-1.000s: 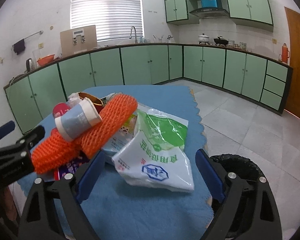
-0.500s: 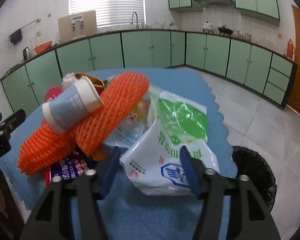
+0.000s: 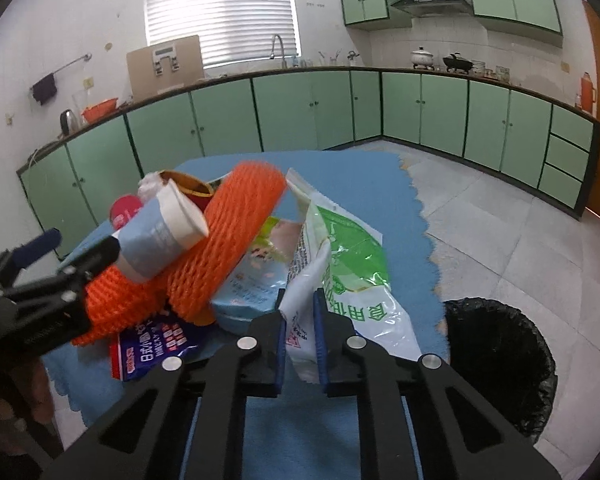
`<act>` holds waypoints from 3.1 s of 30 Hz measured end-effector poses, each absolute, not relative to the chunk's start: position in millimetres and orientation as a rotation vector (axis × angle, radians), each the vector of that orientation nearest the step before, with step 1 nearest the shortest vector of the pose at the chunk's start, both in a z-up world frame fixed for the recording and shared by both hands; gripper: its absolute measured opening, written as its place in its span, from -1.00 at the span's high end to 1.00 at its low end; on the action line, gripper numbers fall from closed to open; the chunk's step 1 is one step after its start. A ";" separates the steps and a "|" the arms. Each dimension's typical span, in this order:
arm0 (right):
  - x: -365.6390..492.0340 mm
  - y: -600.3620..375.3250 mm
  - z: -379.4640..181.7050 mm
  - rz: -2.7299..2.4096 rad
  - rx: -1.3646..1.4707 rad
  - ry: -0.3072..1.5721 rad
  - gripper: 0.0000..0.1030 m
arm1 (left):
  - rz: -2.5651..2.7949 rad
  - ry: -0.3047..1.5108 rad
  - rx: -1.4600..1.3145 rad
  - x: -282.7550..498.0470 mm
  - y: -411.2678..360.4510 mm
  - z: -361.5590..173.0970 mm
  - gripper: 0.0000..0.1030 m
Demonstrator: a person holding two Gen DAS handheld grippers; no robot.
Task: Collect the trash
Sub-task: 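Grasp the green-white plastic bag with the right gripper while the left gripper grasps the paper cup, then carry the paper cup and plastic bag over the bin and release both, then grasp an orange foam net with each gripper from the pile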
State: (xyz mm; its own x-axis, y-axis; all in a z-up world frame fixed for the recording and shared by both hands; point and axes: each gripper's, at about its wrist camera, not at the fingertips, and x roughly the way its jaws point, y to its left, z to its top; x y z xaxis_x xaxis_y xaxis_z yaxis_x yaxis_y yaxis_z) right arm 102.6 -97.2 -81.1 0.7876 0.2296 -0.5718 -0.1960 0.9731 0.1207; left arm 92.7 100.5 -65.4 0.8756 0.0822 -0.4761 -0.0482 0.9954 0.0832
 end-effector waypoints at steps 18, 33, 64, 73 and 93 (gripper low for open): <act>120.5 -118.1 -78.2 0.154 0.073 0.653 0.77 | -0.117 0.536 0.055 123.5 69.4 -90.0 -0.58; 113.7 -126.7 -71.0 0.146 0.085 0.634 0.77 | -0.076 0.514 0.028 100.7 62.8 -82.1 -0.16; 85.0 -262.7 -48.5 -0.135 0.154 0.583 0.83 | -0.423 0.517 0.051 106.2 -116.1 -69.0 -0.16; 92.3 -304.6 -74.5 -0.201 0.173 0.652 0.83 | -0.548 0.609 0.081 131.9 -190.0 -106.5 -0.39; 104.1 -315.6 -104.2 -0.213 0.217 0.715 -0.45 | -0.405 0.568 0.068 136.0 -134.0 -84.9 -0.71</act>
State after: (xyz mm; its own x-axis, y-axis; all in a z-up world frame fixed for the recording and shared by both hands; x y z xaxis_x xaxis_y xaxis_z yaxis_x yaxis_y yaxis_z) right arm 104.1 -315.6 -104.2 0.7352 -0.1189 -0.6674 0.2662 0.9561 0.1229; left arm 136.0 -134.0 -84.9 0.7662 -0.3541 -0.5362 0.3913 0.9190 -0.0478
